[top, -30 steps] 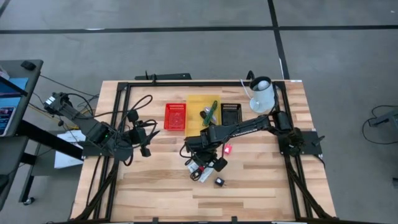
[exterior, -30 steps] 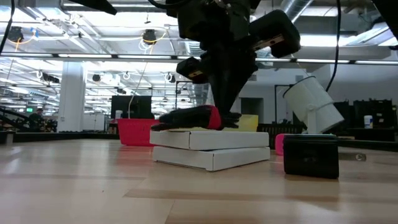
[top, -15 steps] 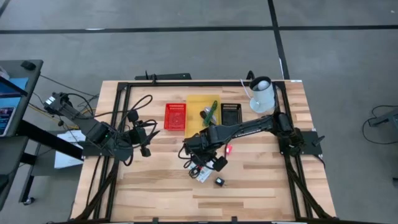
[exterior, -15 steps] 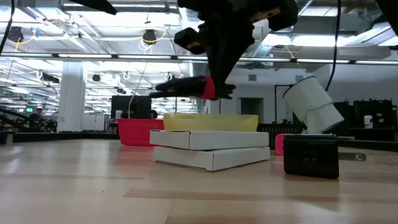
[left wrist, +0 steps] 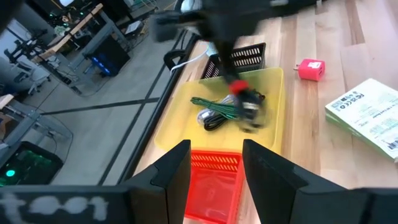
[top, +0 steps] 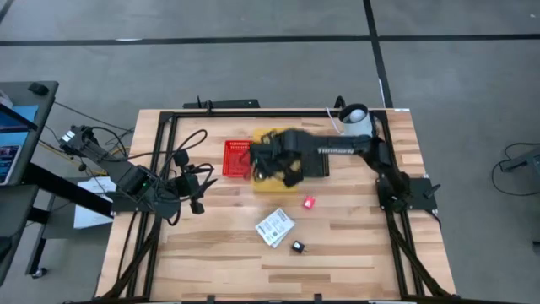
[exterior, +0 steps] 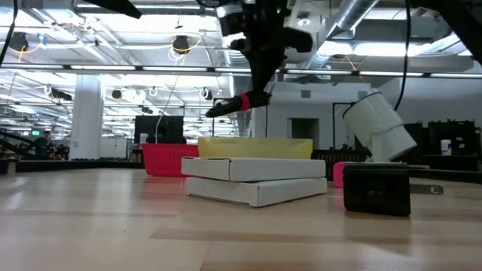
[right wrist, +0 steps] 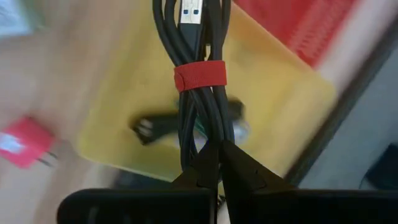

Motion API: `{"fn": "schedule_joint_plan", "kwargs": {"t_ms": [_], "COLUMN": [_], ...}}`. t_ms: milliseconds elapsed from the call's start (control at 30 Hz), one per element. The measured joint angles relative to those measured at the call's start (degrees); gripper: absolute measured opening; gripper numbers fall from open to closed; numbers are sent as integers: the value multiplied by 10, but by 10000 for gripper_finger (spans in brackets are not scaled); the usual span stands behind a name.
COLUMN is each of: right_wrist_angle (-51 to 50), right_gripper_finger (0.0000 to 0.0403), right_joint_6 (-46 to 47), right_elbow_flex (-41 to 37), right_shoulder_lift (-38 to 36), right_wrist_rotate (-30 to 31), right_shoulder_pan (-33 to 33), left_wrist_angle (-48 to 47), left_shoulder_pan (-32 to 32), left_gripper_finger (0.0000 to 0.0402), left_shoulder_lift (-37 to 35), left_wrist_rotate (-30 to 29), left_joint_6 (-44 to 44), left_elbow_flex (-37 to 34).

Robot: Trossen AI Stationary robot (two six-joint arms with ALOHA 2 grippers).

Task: Pick and place items into bin
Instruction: Put the black charger cable in the yellow bin

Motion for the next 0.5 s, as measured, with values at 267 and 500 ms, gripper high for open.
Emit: {"fn": "schedule_joint_plan", "kwargs": {"t_ms": [267,500], "right_wrist_angle": [-10,-7], "right_gripper_finger": [9,49], "right_joint_6": [5,27], "right_elbow_flex": [13,13], "right_shoulder_lift": [0,5], "right_wrist_rotate": [-3,-8], "right_shoulder_pan": [-105,-163], "left_wrist_angle": [0,0], "left_shoulder_pan": [0,0], "left_gripper_finger": [137,137], "left_shoulder_lift": [0,0], "left_wrist_rotate": [8,8], "left_joint_6": [0,0], "left_elbow_flex": [0,0]}}
